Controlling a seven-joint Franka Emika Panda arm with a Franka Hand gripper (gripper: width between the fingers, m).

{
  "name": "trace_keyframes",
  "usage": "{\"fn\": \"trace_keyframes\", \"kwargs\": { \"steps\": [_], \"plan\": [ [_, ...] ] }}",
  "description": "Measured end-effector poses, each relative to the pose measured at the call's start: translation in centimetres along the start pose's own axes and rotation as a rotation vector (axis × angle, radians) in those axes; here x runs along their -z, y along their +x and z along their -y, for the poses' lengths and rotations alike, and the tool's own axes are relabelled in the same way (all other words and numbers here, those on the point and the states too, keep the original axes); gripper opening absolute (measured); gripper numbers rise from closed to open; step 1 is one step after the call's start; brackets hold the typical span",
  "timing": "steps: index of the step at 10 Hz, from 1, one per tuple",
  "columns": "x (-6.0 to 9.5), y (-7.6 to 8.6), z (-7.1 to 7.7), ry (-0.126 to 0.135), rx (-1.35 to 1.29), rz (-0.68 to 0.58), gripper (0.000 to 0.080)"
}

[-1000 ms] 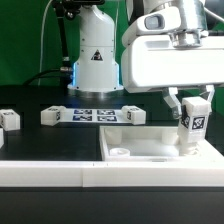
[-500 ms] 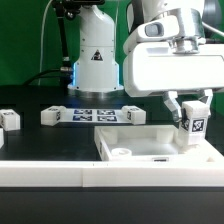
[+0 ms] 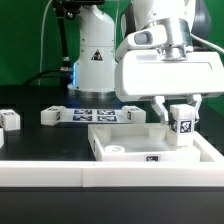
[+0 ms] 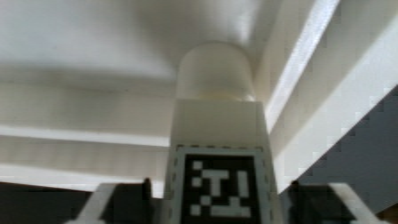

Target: Assemble one leg

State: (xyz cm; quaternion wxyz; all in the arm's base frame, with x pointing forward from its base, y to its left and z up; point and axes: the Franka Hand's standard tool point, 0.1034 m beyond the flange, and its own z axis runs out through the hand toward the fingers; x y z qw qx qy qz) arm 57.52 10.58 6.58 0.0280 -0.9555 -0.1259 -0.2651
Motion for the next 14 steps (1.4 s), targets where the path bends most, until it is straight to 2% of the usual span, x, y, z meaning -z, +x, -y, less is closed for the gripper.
{"fn": "trace_keyframes", "kwargs": {
  "steps": [1,2,3,7,10,12,13,14],
  "plan": [
    [0.0,0.0,0.0,0.000,0.000,0.001,0.0515],
    [0.0,0.0,0.0,0.000,0.000,0.002,0.0515],
    [0.0,-0.1,0.0,0.000,0.000,0.002,0.0625],
    [0.0,-0.1,0.0,0.002,0.000,0.008,0.0648],
    [2.0,1.4,-0.2,0.008,0.004,0.041,0.0649],
    [1.7,0.8,0.2,0.024,0.007,0.097,0.0649],
    [1.5,0.8,0.5,0.045,0.008,0.168,0.0649],
    [1.1,1.3,0.2,0.060,0.002,0.239,0.0649]
  ]
}}
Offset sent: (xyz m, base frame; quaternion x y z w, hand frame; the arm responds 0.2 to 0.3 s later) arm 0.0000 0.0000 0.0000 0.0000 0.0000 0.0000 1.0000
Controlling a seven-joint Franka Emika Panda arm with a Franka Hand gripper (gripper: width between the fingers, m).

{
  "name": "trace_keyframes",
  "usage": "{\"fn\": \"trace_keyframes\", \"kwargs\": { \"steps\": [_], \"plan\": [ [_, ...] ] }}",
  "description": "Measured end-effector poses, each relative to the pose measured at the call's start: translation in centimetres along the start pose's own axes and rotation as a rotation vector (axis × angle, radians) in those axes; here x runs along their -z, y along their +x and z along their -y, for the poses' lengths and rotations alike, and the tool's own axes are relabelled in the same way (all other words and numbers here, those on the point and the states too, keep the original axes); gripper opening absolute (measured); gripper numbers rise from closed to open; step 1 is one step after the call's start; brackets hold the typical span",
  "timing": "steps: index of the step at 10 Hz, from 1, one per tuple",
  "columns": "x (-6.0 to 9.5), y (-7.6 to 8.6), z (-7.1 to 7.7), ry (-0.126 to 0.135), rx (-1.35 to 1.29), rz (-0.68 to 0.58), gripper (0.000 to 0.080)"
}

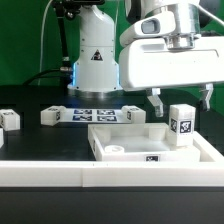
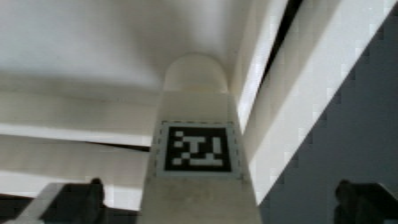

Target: Assemble one leg

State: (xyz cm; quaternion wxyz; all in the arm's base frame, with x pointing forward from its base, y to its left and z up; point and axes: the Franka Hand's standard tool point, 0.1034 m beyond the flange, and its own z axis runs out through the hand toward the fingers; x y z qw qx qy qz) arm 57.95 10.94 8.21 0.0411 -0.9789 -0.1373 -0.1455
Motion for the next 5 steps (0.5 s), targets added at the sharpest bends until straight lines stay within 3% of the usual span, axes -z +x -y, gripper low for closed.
{"fn": "trace_keyframes", "kwargs": {
  "steps": [4,5],
  "plan": [
    [0.42,0.43,-0.71,0.068,-0.017,0.277,0.0649],
    [0.45,0.98,-1.06,0.069,-0.013,0.277,0.0649]
  ]
}}
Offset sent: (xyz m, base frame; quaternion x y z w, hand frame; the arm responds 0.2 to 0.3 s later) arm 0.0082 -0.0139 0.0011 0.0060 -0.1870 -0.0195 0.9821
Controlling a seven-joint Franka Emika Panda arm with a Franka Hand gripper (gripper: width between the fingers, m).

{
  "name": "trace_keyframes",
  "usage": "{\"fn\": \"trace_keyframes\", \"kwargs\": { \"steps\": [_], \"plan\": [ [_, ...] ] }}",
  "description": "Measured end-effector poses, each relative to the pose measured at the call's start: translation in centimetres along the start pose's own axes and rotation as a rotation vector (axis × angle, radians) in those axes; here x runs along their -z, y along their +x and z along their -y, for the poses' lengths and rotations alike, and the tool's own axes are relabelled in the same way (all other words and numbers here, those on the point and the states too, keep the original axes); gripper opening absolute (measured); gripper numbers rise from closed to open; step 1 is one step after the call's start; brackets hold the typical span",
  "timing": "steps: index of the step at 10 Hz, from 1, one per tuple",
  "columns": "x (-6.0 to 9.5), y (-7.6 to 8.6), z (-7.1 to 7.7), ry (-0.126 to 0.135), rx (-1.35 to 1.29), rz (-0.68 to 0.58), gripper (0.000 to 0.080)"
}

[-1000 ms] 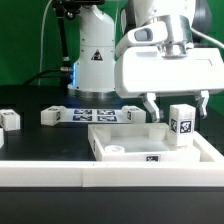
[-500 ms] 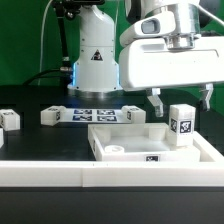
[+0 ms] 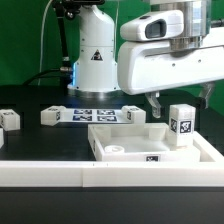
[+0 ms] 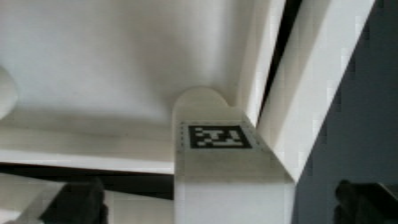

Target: Assemble one leg

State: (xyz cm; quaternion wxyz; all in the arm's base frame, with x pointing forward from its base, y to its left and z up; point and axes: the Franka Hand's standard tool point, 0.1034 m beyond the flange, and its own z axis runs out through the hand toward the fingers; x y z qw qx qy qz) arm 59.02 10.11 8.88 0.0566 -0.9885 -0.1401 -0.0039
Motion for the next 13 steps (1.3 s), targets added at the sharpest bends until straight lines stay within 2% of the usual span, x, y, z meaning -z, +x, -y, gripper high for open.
{"fn": "trace_keyframes", "kwargs": {
  "steps": [3,5,6,7,9,13],
  "plan": [
    [-0.2,-0.1,-0.1,-0.003,-0.005,-0.007,0.0649],
    [-0.2,-0.1,-0.2,-0.003,-0.005,-0.007,0.0385],
    [-0.2,-0.1,-0.2,-0.003,-0.005,-0.007,0.0385],
    [-0.2,-0.1,-0.2,-0.002,-0.011,-0.008,0.0290],
    [-0.2,-0.1,-0.1,-0.001,-0.050,-0.007,0.0290],
    [-0.5,0.0,1.2,-0.001,-0.472,-0.012,0.0291]
  ]
}}
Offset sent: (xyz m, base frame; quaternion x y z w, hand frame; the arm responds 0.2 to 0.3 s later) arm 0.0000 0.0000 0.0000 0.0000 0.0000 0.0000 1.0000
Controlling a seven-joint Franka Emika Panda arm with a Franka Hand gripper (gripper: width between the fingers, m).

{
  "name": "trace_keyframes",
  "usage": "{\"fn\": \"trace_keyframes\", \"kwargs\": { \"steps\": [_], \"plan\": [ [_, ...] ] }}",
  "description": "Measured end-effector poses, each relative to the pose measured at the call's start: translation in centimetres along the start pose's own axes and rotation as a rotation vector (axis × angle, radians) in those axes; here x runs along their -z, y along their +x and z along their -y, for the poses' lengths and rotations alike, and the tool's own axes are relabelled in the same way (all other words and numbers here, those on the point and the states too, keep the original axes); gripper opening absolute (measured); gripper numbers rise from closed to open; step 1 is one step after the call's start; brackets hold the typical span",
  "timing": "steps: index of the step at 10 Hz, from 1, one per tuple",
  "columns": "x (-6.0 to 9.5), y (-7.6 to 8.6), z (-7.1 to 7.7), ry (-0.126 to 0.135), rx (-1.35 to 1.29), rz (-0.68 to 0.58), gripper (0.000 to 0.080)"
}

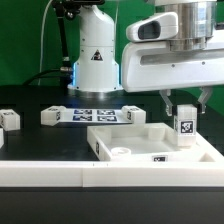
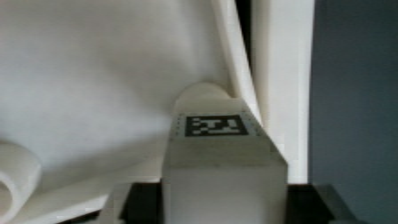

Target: Assemble one leg

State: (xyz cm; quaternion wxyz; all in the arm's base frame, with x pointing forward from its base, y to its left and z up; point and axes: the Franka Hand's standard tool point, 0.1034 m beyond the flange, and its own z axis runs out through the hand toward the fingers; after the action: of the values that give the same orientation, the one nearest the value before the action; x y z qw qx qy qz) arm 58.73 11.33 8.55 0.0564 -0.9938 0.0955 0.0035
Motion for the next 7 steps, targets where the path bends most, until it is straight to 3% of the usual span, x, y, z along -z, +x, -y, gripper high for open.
{"fn": "trace_keyframes", "kwargs": {
  "steps": [7],
  "plan": [
    [-0.13,-0.08,0.44,0.005,-0.655,-0.034,0.0291]
  ]
}}
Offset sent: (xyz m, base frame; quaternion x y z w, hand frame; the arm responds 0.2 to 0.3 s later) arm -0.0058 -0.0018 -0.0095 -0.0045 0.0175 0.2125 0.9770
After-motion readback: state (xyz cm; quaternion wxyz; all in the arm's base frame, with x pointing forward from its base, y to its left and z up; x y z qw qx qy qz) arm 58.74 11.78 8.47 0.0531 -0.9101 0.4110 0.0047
